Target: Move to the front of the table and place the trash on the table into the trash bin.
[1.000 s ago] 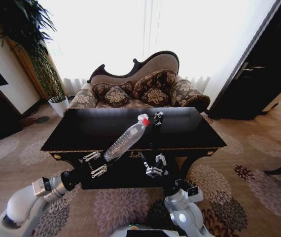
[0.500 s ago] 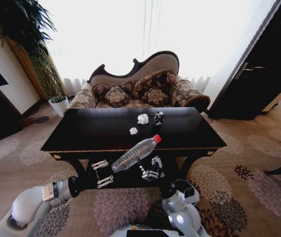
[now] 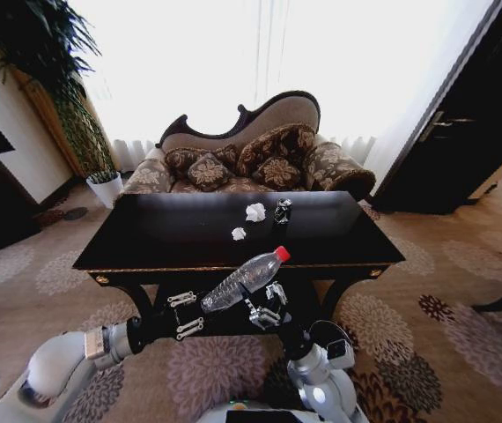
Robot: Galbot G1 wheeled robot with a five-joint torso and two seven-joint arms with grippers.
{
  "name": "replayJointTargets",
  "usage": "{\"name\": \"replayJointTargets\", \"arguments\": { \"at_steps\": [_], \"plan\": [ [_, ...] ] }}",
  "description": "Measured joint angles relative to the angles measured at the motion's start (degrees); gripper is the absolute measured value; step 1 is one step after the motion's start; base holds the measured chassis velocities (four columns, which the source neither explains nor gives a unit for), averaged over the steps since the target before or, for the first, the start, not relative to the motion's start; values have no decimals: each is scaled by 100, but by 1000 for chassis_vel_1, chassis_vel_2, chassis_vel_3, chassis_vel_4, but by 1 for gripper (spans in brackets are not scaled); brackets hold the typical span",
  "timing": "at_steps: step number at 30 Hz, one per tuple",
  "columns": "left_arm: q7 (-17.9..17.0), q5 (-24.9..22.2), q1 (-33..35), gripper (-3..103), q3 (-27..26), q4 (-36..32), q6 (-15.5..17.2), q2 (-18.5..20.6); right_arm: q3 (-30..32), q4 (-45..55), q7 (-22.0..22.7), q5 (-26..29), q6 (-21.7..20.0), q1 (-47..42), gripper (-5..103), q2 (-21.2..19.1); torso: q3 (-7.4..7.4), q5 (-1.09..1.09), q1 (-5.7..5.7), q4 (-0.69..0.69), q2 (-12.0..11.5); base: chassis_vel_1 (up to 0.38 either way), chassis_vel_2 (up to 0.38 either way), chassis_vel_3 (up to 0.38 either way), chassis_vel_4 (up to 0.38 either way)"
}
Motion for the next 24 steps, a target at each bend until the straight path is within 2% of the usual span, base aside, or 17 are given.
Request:
{"name": "replayJointTargets", "arguments": {
  "at_steps": [1,4,6,10,13,15,19,20,21,24],
  "plan": [
    [0,0,0,31,0,0,0,0,0,0,0,0,0,0,71,0,0,0,0,0,0,0,0,0,0],
    [35,40,-3,30,18,35,5,18,4,-26,-34,-16,8,-2,55,0,0,0,0,0,0,0,0,0,0],
    [38,43,-3,30,21,42,5,19,6,-33,-40,-17,12,-2,55,0,0,0,0,0,0,0,0,0,0],
    [59,54,-1,30,9,54,6,14,22,-103,-94,-22,61,2,39,-7,0,0,0,0,0,0,0,0,0],
    [78,56,13,30,-29,44,11,2,25,-135,-124,-44,86,14,35,-13,0,0,0,0,0,0,0,0,0],
    [77,57,44,30,-109,11,16,-45,40,-167,-191,-71,119,28,30,-25,0,0,0,0,0,0,0,0,0],
    [70,57,108,27,-223,-47,18,-141,53,-184,-262,-74,149,46,28,-35,0,0,0,0,0,0,0,0,0],
    [65,56,157,32,-277,-81,20,-179,55,-190,-274,-74,157,55,28,-38,0,0,0,0,0,0,0,0,0],
    [65,56,157,32,-277,-81,20,-179,55,-190,-274,-74,157,55,28,-38,0,0,0,0,0,0,0,0,0],
    [44,56,295,46,-381,-176,21,-261,72,-224,-291,-73,181,89,27,-56,0,0,0,1,0,0,0,0,0]
  ]
}}
